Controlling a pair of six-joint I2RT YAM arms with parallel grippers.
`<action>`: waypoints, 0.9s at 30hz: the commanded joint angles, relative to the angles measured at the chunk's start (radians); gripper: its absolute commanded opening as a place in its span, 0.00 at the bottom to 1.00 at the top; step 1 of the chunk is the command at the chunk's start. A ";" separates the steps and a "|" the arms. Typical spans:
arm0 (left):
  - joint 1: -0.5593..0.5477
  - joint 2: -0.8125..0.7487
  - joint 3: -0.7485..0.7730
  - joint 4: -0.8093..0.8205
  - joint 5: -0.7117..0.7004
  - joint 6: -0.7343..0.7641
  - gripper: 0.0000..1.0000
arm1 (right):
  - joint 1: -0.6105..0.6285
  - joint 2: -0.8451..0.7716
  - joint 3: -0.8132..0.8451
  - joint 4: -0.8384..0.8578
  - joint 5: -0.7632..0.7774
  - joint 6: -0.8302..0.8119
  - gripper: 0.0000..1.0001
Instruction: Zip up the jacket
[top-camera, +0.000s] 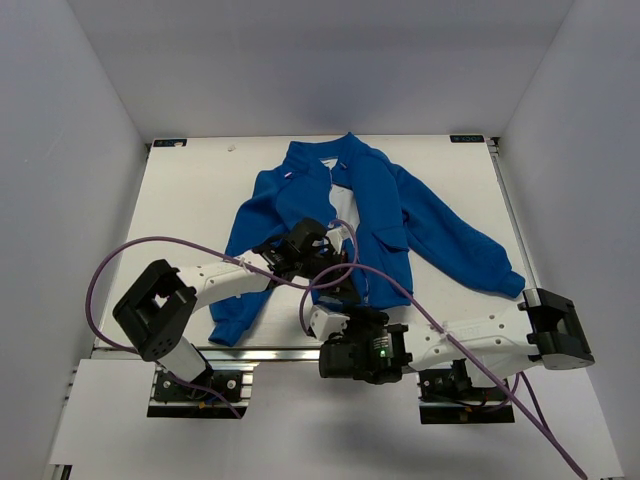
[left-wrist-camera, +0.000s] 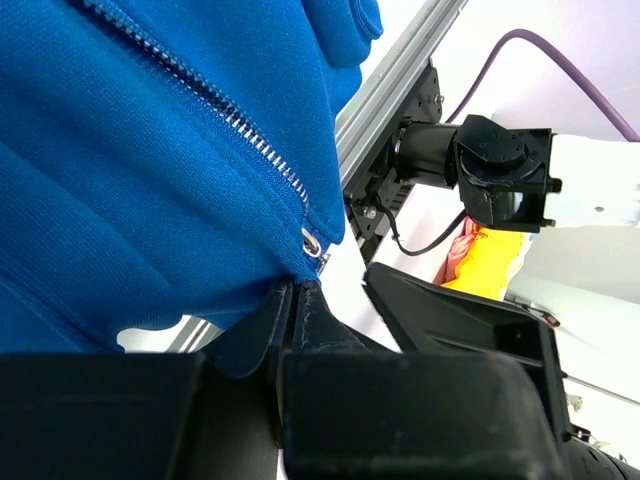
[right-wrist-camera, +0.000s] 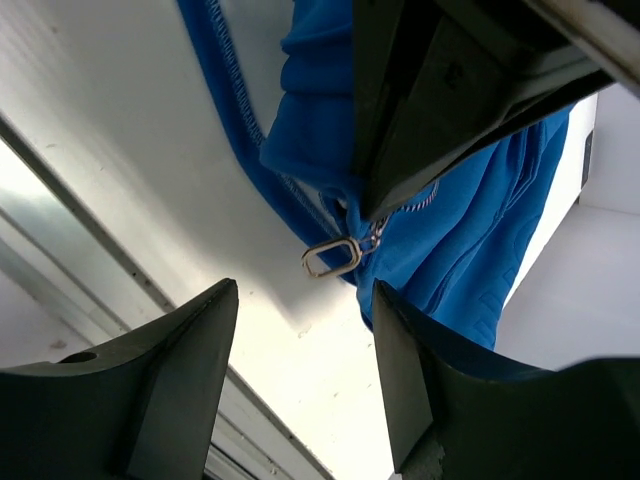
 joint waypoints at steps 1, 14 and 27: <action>0.001 -0.041 0.040 -0.022 0.070 0.007 0.00 | -0.019 0.001 -0.008 0.073 0.021 -0.062 0.61; 0.003 -0.042 0.054 -0.062 0.087 0.017 0.00 | -0.057 0.024 -0.055 0.130 0.049 -0.168 0.65; 0.005 -0.038 0.052 -0.062 0.104 0.011 0.00 | -0.079 0.027 -0.079 0.164 0.081 -0.185 0.49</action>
